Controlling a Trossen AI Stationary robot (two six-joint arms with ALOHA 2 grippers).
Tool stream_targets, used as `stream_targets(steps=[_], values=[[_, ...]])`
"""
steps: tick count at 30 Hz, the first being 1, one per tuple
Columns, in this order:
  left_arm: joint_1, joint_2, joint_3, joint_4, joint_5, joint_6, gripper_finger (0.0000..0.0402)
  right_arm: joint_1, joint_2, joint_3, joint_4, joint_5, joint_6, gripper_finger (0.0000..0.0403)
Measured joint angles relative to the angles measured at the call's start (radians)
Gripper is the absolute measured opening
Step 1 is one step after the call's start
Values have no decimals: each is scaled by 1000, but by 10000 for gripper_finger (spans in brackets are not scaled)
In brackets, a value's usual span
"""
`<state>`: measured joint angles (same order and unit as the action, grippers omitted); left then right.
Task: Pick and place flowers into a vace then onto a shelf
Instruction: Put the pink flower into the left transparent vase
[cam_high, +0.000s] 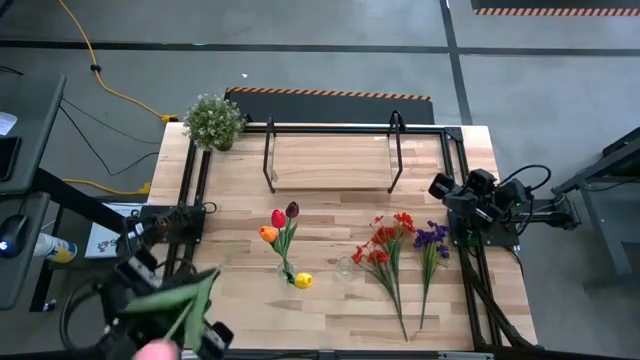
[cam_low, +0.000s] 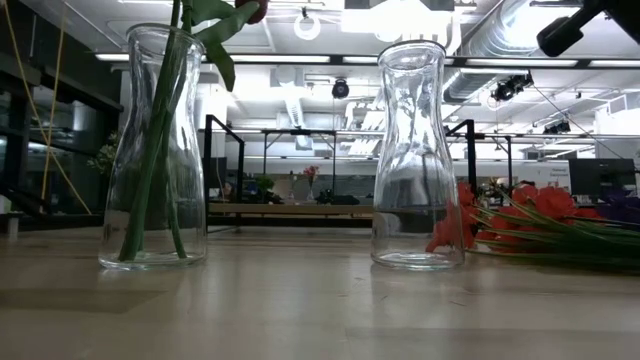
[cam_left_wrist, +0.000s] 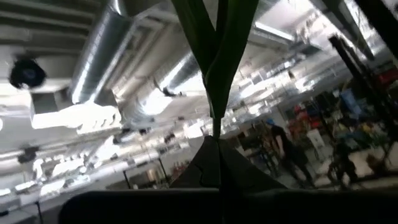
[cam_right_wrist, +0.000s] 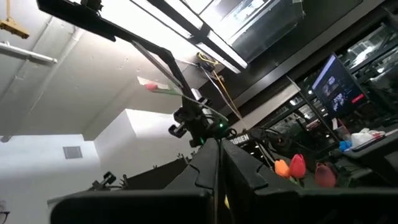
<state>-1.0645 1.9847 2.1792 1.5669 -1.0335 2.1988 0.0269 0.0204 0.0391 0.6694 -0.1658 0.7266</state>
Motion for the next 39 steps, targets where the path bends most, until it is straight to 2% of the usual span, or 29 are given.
stream_targets(steps=[3, 18, 27, 39], values=[[4, -31, 0, 0, -44, 17, 19, 0, 0, 0, 0, 0, -24, 12], [2, -117, 0, 0, -131, 156, 19, 0, 0, 0, -5, 48, -55, 12], [2, -191, 0, -1, -130, 219, 19, 0, 0, 0, -9, 59, -63, 12], [3, -303, 0, -2, -134, 329, 19, 0, 0, 0, -8, 145, -107, 12]])
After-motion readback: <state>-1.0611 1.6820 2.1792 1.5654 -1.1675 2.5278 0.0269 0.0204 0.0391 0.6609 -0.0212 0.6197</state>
